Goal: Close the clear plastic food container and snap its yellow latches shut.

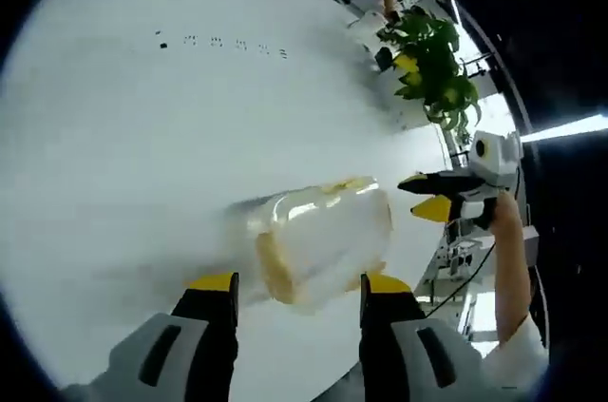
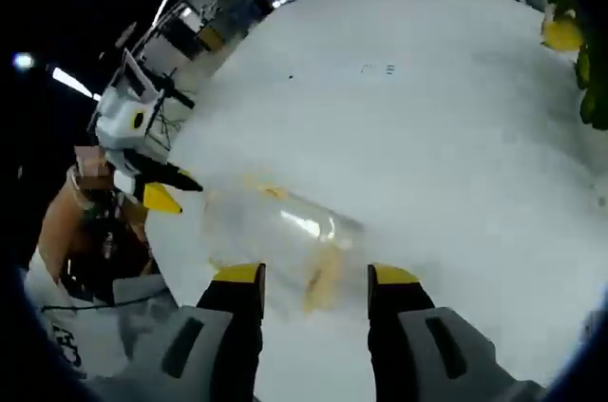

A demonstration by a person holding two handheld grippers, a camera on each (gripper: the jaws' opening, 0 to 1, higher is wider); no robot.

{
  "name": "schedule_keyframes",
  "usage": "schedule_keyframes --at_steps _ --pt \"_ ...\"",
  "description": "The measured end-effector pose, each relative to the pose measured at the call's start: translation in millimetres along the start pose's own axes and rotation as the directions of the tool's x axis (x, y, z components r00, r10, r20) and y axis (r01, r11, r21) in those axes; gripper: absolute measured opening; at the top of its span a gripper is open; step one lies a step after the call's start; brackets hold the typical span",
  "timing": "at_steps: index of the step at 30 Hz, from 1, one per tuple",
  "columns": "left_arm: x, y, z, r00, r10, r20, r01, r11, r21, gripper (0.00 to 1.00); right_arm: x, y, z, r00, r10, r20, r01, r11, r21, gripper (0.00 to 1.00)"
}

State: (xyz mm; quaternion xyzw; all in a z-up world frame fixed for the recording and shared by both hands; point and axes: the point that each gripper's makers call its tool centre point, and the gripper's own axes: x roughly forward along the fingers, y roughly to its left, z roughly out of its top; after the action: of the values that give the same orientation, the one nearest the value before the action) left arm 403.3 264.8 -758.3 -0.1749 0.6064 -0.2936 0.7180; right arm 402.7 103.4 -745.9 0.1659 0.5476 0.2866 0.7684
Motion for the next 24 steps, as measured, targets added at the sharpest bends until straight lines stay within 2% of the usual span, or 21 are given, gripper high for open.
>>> schedule_keyframes --at_steps 1,4,8,10,14,16,17,18,21,23,24 --pt "3 -7.0 2.4 0.999 -0.028 0.017 0.028 0.999 -0.032 0.45 3 0 -2.2 1.0 0.002 -0.002 -0.002 0.999 0.033 0.43" --pt "8 -12.5 6.0 0.998 -0.043 0.042 0.046 0.996 -0.078 0.45 10 -1 -7.7 1.0 -0.008 -0.015 0.009 0.999 0.043 0.44" --pt "18 -1.7 -0.6 1.0 0.03 0.003 -0.03 0.998 -0.058 0.42 18 -9 -17.4 0.995 -0.076 -0.06 0.075 0.997 -0.007 0.45" --pt "22 0.3 -3.8 0.999 0.036 -0.011 -0.037 0.997 -0.066 0.41 24 -9 -21.4 0.993 -0.086 -0.082 0.085 0.996 -0.02 0.46" --pt "29 -1.8 -9.6 0.999 0.033 -0.033 -0.035 0.997 -0.065 0.41 34 -9 -26.4 0.99 -0.085 -0.113 0.081 0.996 -0.04 0.45" --pt "31 -2.1 -10.7 0.999 0.036 -0.038 -0.038 0.998 -0.057 0.4 37 -9 -28.0 0.989 -0.083 -0.122 0.079 0.996 -0.041 0.4" --pt "32 -0.8 -11.4 0.998 0.046 -0.043 -0.049 0.998 -0.05 0.39 39 -2 -27.9 0.992 -0.044 -0.12 0.041 0.999 -0.029 0.39" --pt "33 0.3 -11.6 0.998 0.05 -0.045 -0.053 0.997 -0.048 0.39 39 -6 -27.6 0.99 -0.067 -0.122 0.065 0.998 -0.021 0.4" --pt "34 5.7 -12.4 0.996 0.071 -0.051 -0.074 0.995 -0.063 0.33 39 -6 -26.5 0.99 -0.063 -0.13 0.059 0.998 -0.034 0.39" --pt "34 10.4 -12.6 0.995 0.088 -0.055 -0.091 0.995 -0.043 0.3 39 -6 -27.0 0.989 -0.062 -0.133 0.058 0.998 -0.034 0.39" --pt "33 8.7 -12.4 0.996 0.076 -0.055 -0.079 0.995 -0.053 0.3 39 -6 -26.8 0.989 -0.061 -0.133 0.056 0.998 -0.038 0.39"
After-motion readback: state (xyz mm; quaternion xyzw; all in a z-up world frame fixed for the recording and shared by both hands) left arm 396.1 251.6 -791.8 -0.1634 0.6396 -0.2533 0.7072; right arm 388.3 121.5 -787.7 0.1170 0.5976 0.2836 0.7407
